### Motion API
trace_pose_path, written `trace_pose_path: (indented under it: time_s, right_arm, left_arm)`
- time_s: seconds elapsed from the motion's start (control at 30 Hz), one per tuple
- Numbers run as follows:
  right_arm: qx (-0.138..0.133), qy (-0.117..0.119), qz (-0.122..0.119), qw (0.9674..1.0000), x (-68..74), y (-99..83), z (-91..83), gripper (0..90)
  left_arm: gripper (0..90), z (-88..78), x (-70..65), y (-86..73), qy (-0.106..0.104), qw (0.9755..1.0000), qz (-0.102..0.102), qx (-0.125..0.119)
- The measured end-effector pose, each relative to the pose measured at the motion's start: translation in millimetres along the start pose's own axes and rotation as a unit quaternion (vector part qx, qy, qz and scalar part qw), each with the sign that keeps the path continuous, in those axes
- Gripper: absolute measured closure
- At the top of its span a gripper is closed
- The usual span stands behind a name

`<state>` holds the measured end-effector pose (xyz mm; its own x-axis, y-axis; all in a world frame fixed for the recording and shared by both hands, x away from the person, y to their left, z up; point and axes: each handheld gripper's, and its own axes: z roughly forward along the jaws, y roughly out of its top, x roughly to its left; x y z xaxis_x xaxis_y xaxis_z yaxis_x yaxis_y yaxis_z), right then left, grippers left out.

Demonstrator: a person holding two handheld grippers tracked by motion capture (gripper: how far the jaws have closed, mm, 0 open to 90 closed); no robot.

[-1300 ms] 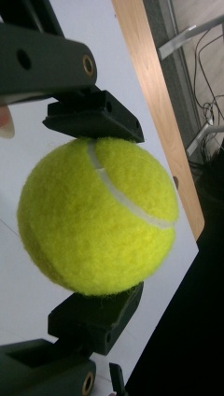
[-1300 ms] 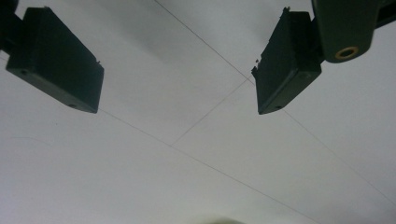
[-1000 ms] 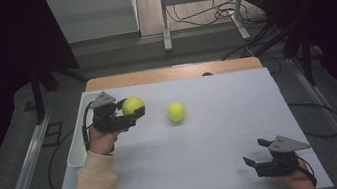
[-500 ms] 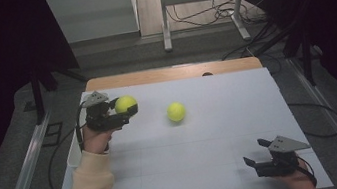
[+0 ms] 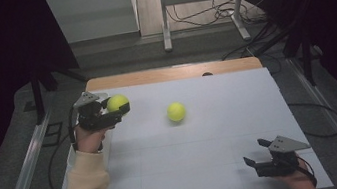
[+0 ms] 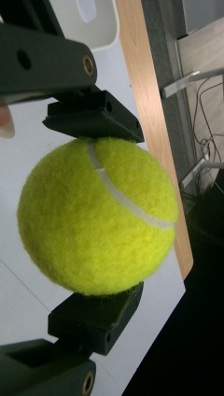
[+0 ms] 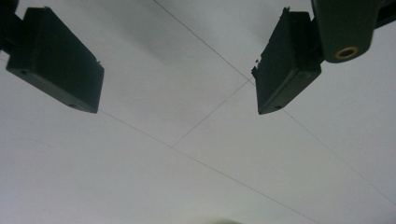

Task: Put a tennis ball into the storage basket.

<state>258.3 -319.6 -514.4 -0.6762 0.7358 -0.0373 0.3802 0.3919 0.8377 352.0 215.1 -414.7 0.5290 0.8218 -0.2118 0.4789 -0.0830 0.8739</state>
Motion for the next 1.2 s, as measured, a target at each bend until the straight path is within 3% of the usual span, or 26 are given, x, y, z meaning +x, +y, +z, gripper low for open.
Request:
trace_pose_path:
  time_s: [0.3, 0.77, 1.2]
  right_arm:
    - [0.0, 0.0, 0.0, 1.0, 0.0, -0.1, 0.1, 16.1]
    - [0.002, 0.0, 0.002, 1.0, -0.1, -0.5, 0.4, 16.1]
    - [0.004, -0.002, 0.001, 1.0, 0.1, -0.4, 0.2, 16.2]
  left_arm:
    - [26.4, -4.3, 8.7, -1.4, 0.009, 0.9999, -0.009, -0.005]
    - [26.4, -5.1, 13.3, -1.0, 0.025, 0.9997, -0.005, -0.008]
    - [26.4, -8.7, 23.9, -2.0, 0.036, 0.9991, -0.018, -0.014]
